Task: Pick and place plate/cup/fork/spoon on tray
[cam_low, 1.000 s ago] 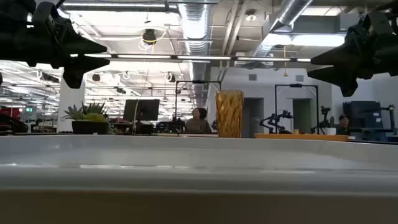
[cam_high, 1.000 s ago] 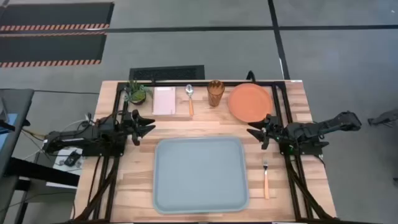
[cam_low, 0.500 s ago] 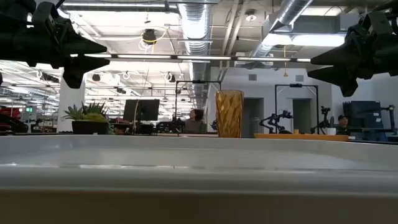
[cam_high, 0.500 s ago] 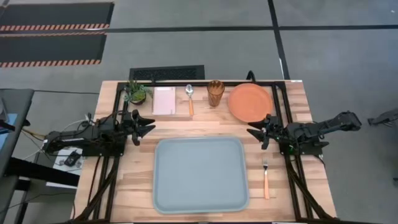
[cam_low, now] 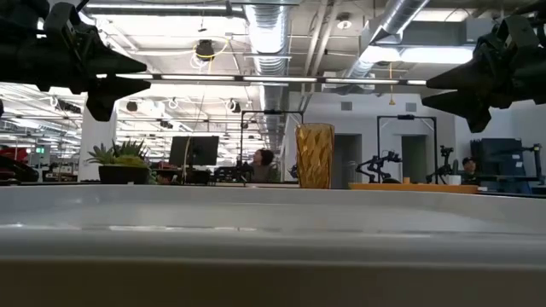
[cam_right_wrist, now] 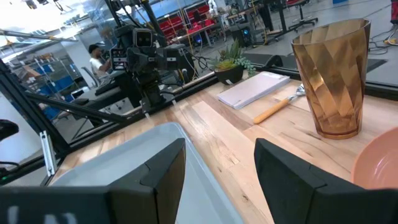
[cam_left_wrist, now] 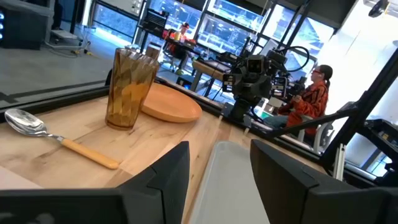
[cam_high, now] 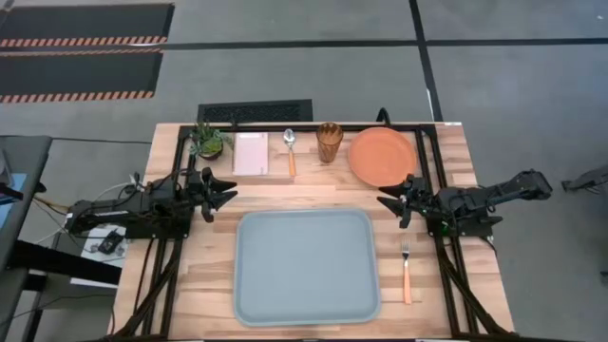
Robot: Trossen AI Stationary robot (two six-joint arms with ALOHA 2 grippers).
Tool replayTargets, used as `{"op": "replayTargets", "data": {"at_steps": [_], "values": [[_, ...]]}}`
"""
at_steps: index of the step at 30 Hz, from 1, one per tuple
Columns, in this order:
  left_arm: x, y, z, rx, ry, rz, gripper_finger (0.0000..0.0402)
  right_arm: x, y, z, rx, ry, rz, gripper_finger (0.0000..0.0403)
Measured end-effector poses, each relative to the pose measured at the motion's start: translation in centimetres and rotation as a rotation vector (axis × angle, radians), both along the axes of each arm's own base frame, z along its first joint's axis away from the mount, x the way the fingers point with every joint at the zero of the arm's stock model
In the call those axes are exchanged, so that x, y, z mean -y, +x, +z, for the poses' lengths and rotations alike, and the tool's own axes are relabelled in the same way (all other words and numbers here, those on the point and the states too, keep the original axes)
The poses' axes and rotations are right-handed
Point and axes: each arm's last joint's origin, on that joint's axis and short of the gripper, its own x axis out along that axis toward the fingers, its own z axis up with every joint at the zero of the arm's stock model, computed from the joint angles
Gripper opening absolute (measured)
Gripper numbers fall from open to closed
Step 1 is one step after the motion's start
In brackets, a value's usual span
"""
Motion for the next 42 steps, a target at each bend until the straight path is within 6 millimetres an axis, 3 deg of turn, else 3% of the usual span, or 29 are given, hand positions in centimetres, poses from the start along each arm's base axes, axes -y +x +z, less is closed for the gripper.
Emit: {"op": "replayTargets", "data": {"at_steps": [28,34,39,42], "values": [[-0.02,-0.01,0.06,0.038,-0.136,0.005,0.0158,0.08,0.0,0.0,0.002,0.004,-0.013,0.0214],[-0.14,-0.04,0.09,0.087,-0.305,0.044,0.0158,0.09,0.02,0.22,0.108,0.282,-0.021,0.0214],[-0.24,-0.06,0.1,0.121,-0.41,0.074,0.0158,0.09,0.02,0.28,0.143,0.382,-0.024,0.0214],[-0.3,-0.09,0.12,0.13,-0.416,0.096,0.0157,0.11,0.01,0.59,0.236,0.588,-0.027,0.0214]]}}
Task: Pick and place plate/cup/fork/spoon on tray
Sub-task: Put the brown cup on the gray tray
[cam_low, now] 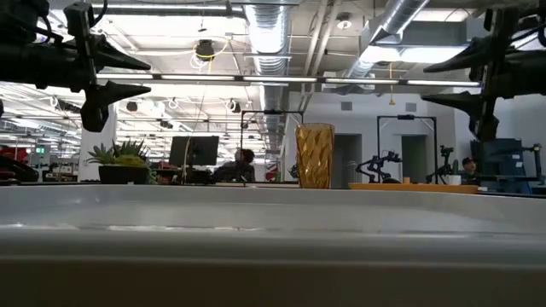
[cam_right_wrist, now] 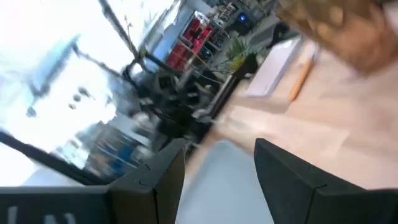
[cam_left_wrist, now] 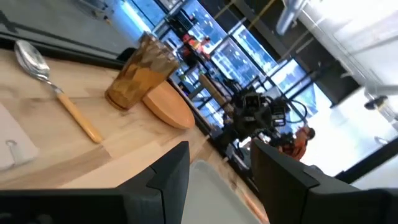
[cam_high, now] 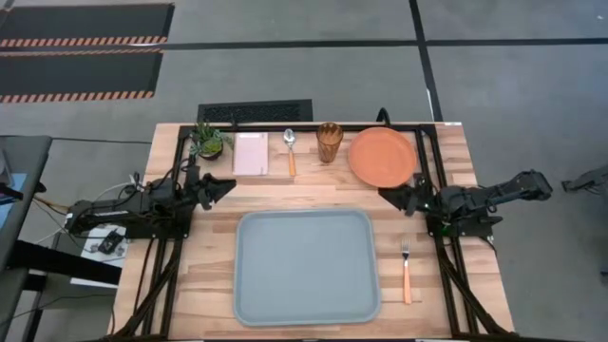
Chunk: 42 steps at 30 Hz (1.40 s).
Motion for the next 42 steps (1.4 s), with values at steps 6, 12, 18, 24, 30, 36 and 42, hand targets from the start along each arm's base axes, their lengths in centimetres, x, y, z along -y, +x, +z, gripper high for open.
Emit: {"op": "replayTargets", "data": {"at_steps": [6,12,18,24,30,36,42], "values": [[-0.2,-0.1,0.1,0.047,-0.103,0.069,0.0157,0.7,-0.2,2.4,0.099,0.095,-0.088,0.0214],[-0.3,-0.1,0.1,0.049,-0.099,0.093,0.0157,1.9,-0.5,9.6,0.073,-0.093,-0.251,0.0214],[-0.5,-0.2,0.2,0.083,-0.145,0.175,0.0157,3.4,1.0,15.6,-0.231,-0.136,-0.358,0.0216],[-0.5,-0.2,0.2,0.083,-0.145,0.193,0.0181,5.8,4.1,19.5,-0.531,-0.084,-0.446,0.0244],[-0.5,-0.2,0.2,0.076,-0.131,0.198,0.0238,10.2,8.8,18.9,-0.765,0.015,-0.501,0.0275],[-0.5,-0.2,0.1,0.087,-0.165,0.196,0.0284,15.5,13.7,16.3,-0.841,0.109,-0.379,0.0278],[-0.5,-0.2,0.1,0.088,-0.168,0.192,0.029,19.0,16.7,12.9,-0.903,0.178,-0.275,0.0279]]}}
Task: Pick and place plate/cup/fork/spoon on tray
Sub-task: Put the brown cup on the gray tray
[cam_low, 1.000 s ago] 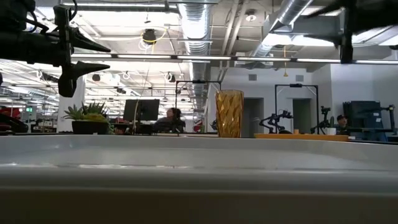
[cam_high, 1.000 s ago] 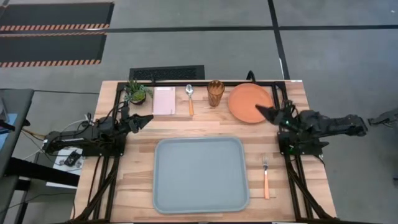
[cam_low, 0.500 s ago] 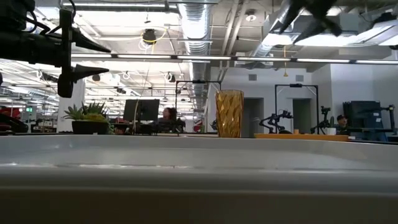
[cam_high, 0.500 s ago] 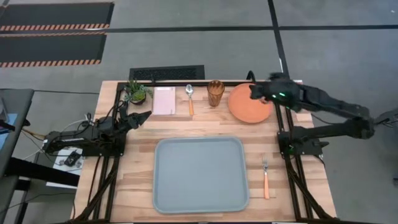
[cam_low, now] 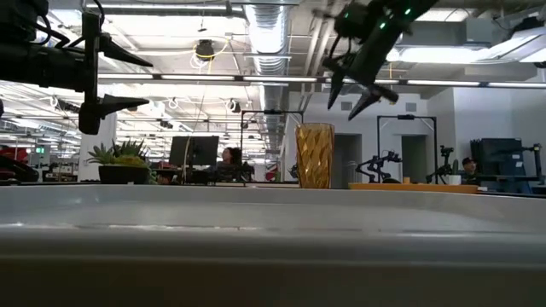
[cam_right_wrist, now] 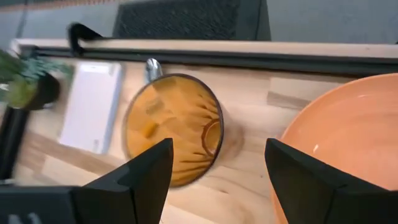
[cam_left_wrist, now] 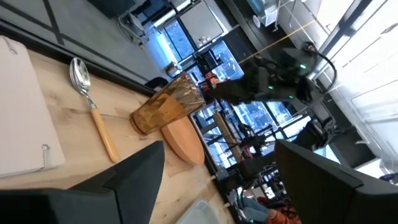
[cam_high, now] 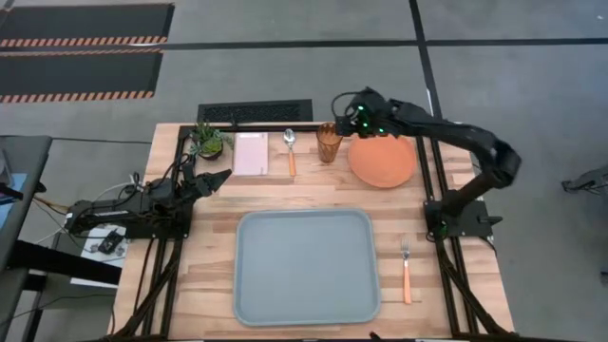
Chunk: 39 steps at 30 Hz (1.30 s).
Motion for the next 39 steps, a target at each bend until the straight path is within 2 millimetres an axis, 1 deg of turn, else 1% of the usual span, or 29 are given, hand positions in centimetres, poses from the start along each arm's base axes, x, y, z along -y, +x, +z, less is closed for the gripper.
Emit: {"op": "replayTargets", "data": {"at_steps": [3,8,10,12,14,16,18,22,23,25,27,29,31,33,36,37,39], "values": [[0.0,0.0,0.0,0.0,-0.001,-0.015,0.0291,0.9,1.0,-1.4,-0.035,0.019,0.007,0.0279],[0.0,0.0,0.0,0.0,-0.001,-0.015,0.0291,1.7,1.9,-3.6,-0.099,0.051,0.016,0.0277],[0.0,0.0,0.0,0.0,-0.001,-0.013,0.0291,1.9,2.2,-4.3,-0.114,0.064,0.019,0.0271],[0.0,0.0,0.0,0.0,-0.001,-0.011,0.0291,2.0,2.4,-4.8,-0.125,0.082,0.024,0.0256],[0.0,0.0,0.0,0.0,-0.001,-0.005,0.0291,2.0,2.6,-5.2,-0.128,0.094,0.032,0.0228],[0.0,0.0,0.0,0.0,-0.002,0.006,0.0291,1.9,2.9,-5.6,-0.139,0.1,0.038,0.019],[0.0,0.0,0.0,0.0,-0.002,0.014,0.0291,1.8,3.2,-6.0,-0.145,0.104,0.046,0.0143],[0.0,0.0,0.0,-0.002,0.003,0.017,0.0291,1.6,3.4,-6.4,-0.161,0.114,0.059,0.0038],[0.0,0.0,0.0,-0.002,0.002,0.018,0.0291,1.6,3.4,-6.4,-0.162,0.114,0.062,0.0021],[0.0,0.0,0.0,-0.002,0.002,0.018,0.0291,1.6,3.4,-6.1,-0.151,0.106,0.063,0.0016],[0.0,0.0,0.0,-0.002,0.002,0.019,0.0291,1.3,3.0,-5.1,-0.167,0.11,0.077,0.0017],[-0.1,0.0,0.0,-0.002,0.002,0.022,0.0291,1.1,2.9,-3.1,-0.163,0.094,0.129,0.001],[-0.1,0.0,0.0,0.002,-0.005,0.023,0.0291,0.3,3.0,-0.5,-0.174,0.073,0.212,0.0008],[-0.1,0.0,0.0,0.006,-0.011,0.022,0.0291,-0.6,3.2,2.6,-0.168,0.064,0.307,0.001],[-0.1,0.0,0.0,0.01,-0.017,0.022,0.0291,-2.4,3.6,7.0,-0.168,0.025,0.457,0.0006],[-0.1,0.0,0.0,0.01,-0.018,0.022,0.0291,-3.0,3.7,8.2,-0.173,0.011,0.496,0.0006],[-0.1,0.0,0.0,0.01,-0.018,0.022,0.0291,-4.3,4.2,9.6,-0.192,-0.006,0.568,0.0007]]}}
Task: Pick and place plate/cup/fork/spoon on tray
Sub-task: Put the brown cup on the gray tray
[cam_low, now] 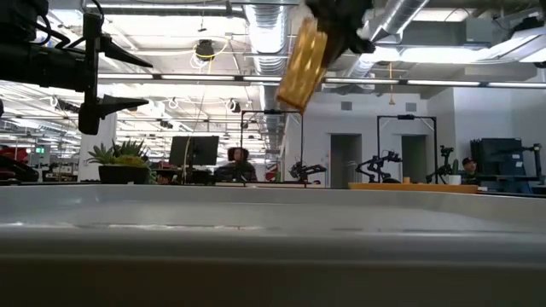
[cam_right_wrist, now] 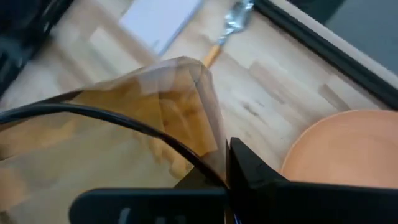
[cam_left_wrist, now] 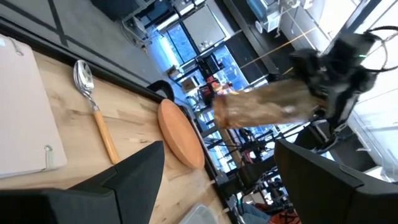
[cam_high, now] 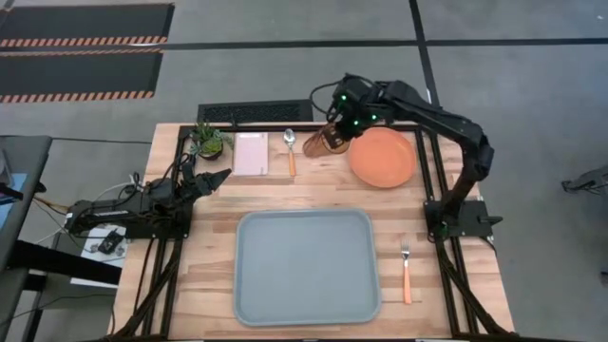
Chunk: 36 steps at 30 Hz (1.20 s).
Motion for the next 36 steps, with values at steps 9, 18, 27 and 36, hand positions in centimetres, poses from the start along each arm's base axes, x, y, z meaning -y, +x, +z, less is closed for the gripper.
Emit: {"op": "replayTargets", "data": {"at_steps": [9,18,27,36], "values": [[0.0,0.0,0.0,0.0,0.0,0.001,0.029,-5.2,5.3,-1.4,-0.043,-0.002,0.214,0.0007],[0.0,0.0,0.0,-0.003,-0.002,0.001,0.029,-11.1,11.3,-7.2,-0.097,-0.013,0.42,0.0009],[0.0,0.2,-0.2,-0.029,-0.009,0.003,0.029,-15.9,13.7,-11.6,-0.181,-0.069,0.567,0.0009],[0.0,0.3,-0.3,-0.024,-0.037,-0.015,0.029,-15.0,14.4,-12.6,-0.191,-0.072,0.471,0.0009]]}}
